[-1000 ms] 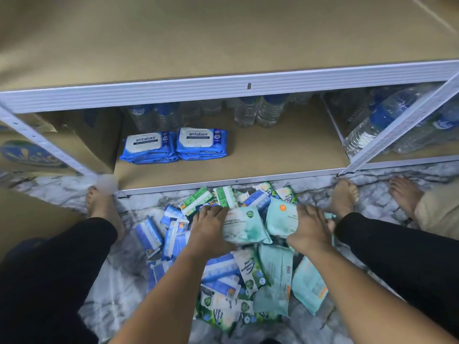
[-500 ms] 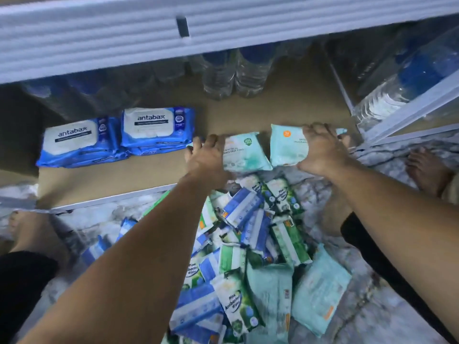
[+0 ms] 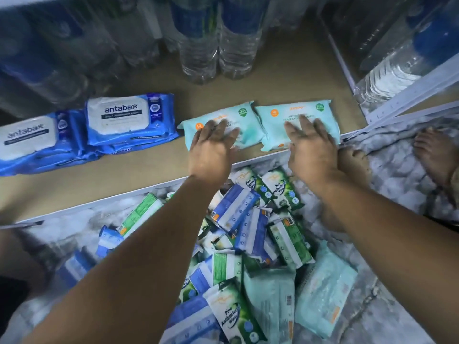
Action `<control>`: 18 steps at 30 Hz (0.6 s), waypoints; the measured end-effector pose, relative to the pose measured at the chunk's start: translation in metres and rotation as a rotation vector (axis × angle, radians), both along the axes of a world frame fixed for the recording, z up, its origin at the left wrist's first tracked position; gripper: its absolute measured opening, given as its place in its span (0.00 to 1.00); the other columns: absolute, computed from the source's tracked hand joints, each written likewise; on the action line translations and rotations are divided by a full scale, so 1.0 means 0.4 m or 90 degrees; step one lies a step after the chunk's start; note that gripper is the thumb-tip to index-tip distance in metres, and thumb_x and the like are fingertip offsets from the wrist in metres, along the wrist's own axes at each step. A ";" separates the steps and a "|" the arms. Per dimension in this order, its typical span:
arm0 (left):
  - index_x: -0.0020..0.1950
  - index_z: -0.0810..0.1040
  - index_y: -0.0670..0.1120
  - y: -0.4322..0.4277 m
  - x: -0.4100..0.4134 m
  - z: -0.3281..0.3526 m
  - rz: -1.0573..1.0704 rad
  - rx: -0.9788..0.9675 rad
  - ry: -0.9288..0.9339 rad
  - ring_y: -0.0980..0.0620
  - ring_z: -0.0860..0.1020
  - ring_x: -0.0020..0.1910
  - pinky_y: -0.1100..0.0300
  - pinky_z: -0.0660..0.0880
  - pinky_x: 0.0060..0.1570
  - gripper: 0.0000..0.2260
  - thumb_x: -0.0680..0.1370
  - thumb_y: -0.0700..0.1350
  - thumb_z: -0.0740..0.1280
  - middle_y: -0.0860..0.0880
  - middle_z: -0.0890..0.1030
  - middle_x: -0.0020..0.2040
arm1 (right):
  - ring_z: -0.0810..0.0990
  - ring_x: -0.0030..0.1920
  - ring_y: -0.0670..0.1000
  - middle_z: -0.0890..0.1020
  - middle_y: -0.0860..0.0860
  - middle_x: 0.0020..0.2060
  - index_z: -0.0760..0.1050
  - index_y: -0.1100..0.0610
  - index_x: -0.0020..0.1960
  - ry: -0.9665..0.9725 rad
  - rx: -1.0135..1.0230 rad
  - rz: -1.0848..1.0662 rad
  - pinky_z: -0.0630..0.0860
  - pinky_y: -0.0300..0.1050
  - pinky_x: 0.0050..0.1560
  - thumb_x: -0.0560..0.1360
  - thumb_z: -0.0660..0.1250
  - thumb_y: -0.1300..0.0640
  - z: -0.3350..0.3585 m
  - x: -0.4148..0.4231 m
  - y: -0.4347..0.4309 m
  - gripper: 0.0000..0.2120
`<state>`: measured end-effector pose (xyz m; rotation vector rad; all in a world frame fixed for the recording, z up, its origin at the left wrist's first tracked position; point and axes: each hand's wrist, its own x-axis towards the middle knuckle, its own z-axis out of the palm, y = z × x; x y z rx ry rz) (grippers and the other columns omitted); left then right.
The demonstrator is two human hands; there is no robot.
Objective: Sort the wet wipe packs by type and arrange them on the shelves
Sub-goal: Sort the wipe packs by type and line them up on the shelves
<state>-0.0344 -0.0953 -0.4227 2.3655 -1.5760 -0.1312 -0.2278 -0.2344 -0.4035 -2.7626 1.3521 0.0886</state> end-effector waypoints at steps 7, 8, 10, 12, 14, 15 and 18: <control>0.73 0.73 0.57 -0.143 0.101 -0.019 -0.048 0.040 -0.013 0.45 0.64 0.76 0.52 0.61 0.75 0.21 0.80 0.47 0.67 0.50 0.69 0.77 | 0.64 0.74 0.68 0.68 0.58 0.75 0.71 0.50 0.73 -0.038 0.013 0.025 0.65 0.61 0.73 0.75 0.67 0.62 -0.039 0.077 -0.193 0.28; 0.74 0.72 0.58 -0.161 0.112 -0.016 -0.045 0.050 -0.011 0.46 0.62 0.77 0.54 0.59 0.76 0.21 0.81 0.47 0.65 0.51 0.67 0.78 | 0.64 0.74 0.68 0.67 0.58 0.75 0.71 0.50 0.74 -0.037 0.012 0.028 0.64 0.60 0.74 0.75 0.67 0.62 -0.042 0.088 -0.214 0.28; 0.76 0.69 0.59 -0.193 0.126 -0.010 -0.042 0.071 -0.007 0.47 0.59 0.79 0.55 0.56 0.77 0.22 0.81 0.49 0.63 0.52 0.64 0.79 | 0.64 0.74 0.69 0.67 0.59 0.75 0.70 0.50 0.74 -0.038 0.001 0.034 0.64 0.60 0.74 0.75 0.67 0.61 -0.048 0.107 -0.246 0.28; 0.77 0.67 0.58 -0.215 0.134 -0.003 -0.052 0.100 -0.011 0.47 0.57 0.79 0.55 0.54 0.78 0.22 0.82 0.53 0.62 0.51 0.63 0.80 | 0.63 0.74 0.70 0.66 0.59 0.75 0.69 0.50 0.75 -0.039 -0.004 0.035 0.63 0.61 0.75 0.75 0.67 0.61 -0.055 0.120 -0.263 0.29; 0.78 0.67 0.57 -0.222 0.139 -0.004 -0.054 0.113 -0.010 0.47 0.56 0.79 0.55 0.53 0.78 0.23 0.82 0.54 0.61 0.51 0.62 0.80 | 0.62 0.74 0.70 0.66 0.59 0.76 0.69 0.49 0.75 -0.025 -0.003 0.033 0.63 0.63 0.74 0.74 0.67 0.62 -0.061 0.127 -0.272 0.30; 0.78 0.66 0.57 -0.221 0.140 -0.007 -0.056 0.116 -0.012 0.47 0.56 0.80 0.55 0.53 0.78 0.23 0.82 0.53 0.61 0.51 0.62 0.80 | 0.62 0.74 0.69 0.65 0.59 0.76 0.68 0.49 0.75 -0.012 -0.002 0.031 0.63 0.64 0.74 0.74 0.68 0.63 -0.059 0.129 -0.271 0.31; 0.79 0.63 0.58 -0.214 0.147 -0.002 -0.089 0.132 -0.009 0.46 0.55 0.80 0.51 0.53 0.78 0.26 0.81 0.52 0.63 0.50 0.60 0.81 | 0.58 0.76 0.67 0.62 0.56 0.78 0.65 0.47 0.76 0.016 0.029 0.019 0.60 0.64 0.75 0.71 0.68 0.63 -0.030 0.129 -0.255 0.35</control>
